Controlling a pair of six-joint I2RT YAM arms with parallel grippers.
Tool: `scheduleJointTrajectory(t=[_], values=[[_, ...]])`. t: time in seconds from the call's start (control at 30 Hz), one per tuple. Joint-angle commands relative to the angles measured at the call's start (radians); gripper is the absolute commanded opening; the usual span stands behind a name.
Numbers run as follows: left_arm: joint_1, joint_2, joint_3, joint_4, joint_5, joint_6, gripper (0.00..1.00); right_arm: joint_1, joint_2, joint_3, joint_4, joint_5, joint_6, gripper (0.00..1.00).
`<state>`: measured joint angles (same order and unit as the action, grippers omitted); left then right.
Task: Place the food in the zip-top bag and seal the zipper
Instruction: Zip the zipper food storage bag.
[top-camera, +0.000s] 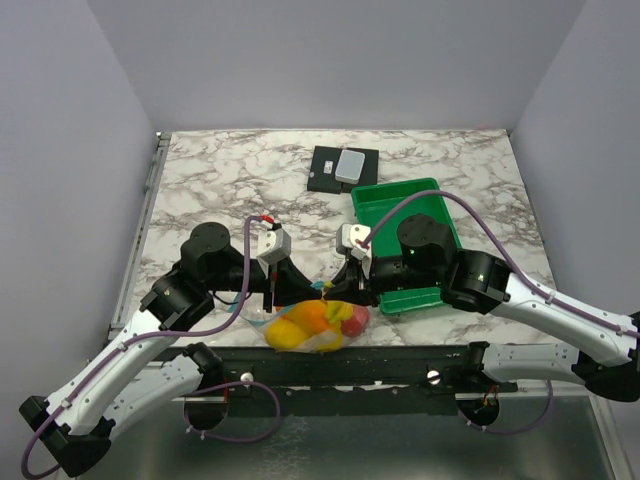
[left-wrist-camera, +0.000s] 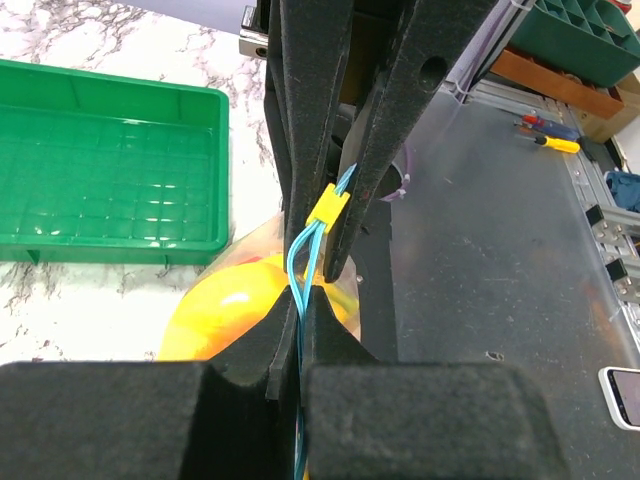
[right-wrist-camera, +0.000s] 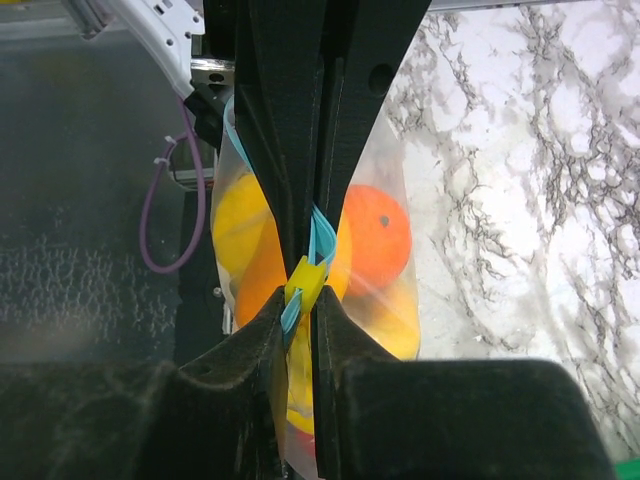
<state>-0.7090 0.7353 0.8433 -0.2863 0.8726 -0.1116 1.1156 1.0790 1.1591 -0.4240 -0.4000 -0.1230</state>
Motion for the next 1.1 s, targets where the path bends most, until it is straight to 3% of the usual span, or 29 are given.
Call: scheduleJointTrajectory(t=[0.0, 0.1, 0.37, 0.57, 0.73, 1.07], values=[[-0.004, -0.009, 0.030, 0.027, 0.045, -0.003, 0.00, 0.004, -0.015, -0.009, 0.038, -0.021, 0.006, 0.12], [-0.004, -0.011, 0.023, 0.027, 0.045, -0.003, 0.00, 0.004, -0.016, -0.009, 0.034, -0.026, 0.003, 0.01], [-0.004, -0.017, 0.008, 0.027, 0.044, 0.001, 0.00, 0.005, -0.023, -0.007, 0.022, -0.036, 0.005, 0.01], [-0.004, -0.022, 0.016, 0.026, 0.035, 0.015, 0.33, 0.012, -0.004, -0.002, 0.020, -0.022, 0.016, 0.01], [-0.004, -0.020, 0.017, 0.036, 0.028, 0.027, 0.51, 0.013, 0.005, -0.004, 0.024, -0.026, 0.025, 0.01], [-0.004, -0.010, 0.050, 0.098, 0.012, 0.023, 0.58, 0.022, 0.035, 0.002, 0.016, -0.025, 0.042, 0.01]])
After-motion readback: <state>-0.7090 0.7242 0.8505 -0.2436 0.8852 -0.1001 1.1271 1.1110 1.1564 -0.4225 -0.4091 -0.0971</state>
